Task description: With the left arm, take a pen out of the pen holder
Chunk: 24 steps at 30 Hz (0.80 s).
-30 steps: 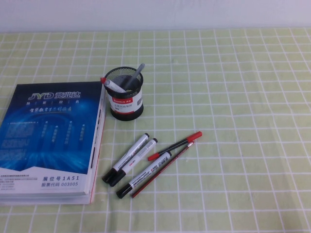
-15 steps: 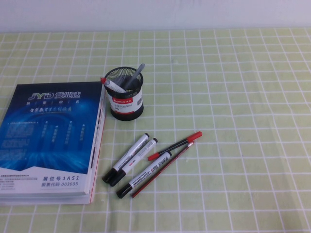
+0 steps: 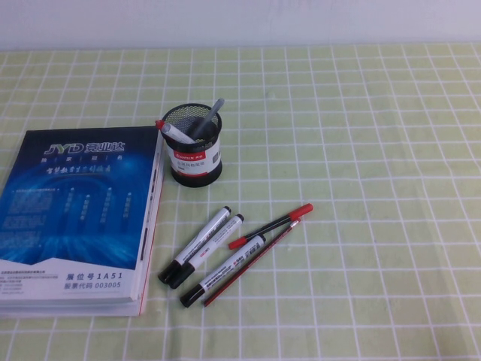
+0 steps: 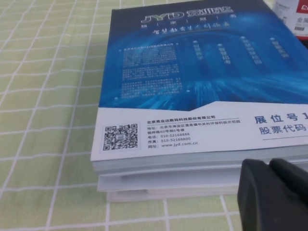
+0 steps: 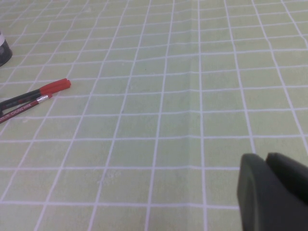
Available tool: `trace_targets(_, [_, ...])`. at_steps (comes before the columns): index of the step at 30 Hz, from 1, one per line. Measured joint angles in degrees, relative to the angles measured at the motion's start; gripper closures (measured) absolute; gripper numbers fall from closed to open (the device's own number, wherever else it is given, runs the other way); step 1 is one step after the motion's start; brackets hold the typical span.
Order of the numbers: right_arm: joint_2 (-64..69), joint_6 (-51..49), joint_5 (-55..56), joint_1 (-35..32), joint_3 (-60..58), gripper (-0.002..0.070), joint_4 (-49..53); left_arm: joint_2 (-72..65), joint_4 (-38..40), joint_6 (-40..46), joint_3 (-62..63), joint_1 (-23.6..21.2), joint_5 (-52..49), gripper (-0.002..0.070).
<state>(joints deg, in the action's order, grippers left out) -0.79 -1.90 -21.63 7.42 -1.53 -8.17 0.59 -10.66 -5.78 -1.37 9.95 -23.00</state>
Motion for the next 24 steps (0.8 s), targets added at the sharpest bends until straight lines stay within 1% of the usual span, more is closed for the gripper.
trace_targets(3, [0.0, 0.0, 0.0, 0.0, 0.0, 0.0691, 0.0, 0.0, 0.9, 0.0, 0.0, -2.4, 0.0, 0.0675])
trace_targets(7, [0.0, 0.0, 0.0, 0.0, 0.0, 0.0691, 0.0, 0.0, 2.4, 0.8, 0.0, -7.6, 0.0, 0.0675])
trace_targets(11, [0.0, 0.0, 0.0, 0.0, 0.0, 0.0691, 0.0, 0.0, 5.2, 4.8, 0.0, -11.3, 0.0, 0.0675])
trace_targets(15, [0.0, 0.0, 0.0, 0.0, 0.0, 0.0691, 0.0, 0.0, 6.5, 7.0, 0.0, -12.3, 0.0, 0.0675])
trace_targets(24, [0.0, 0.0, 0.0, 0.0, 0.0, 0.0691, 0.0, 0.0, 6.6, 7.6, 0.0, -12.3, 0.0, 0.0675])
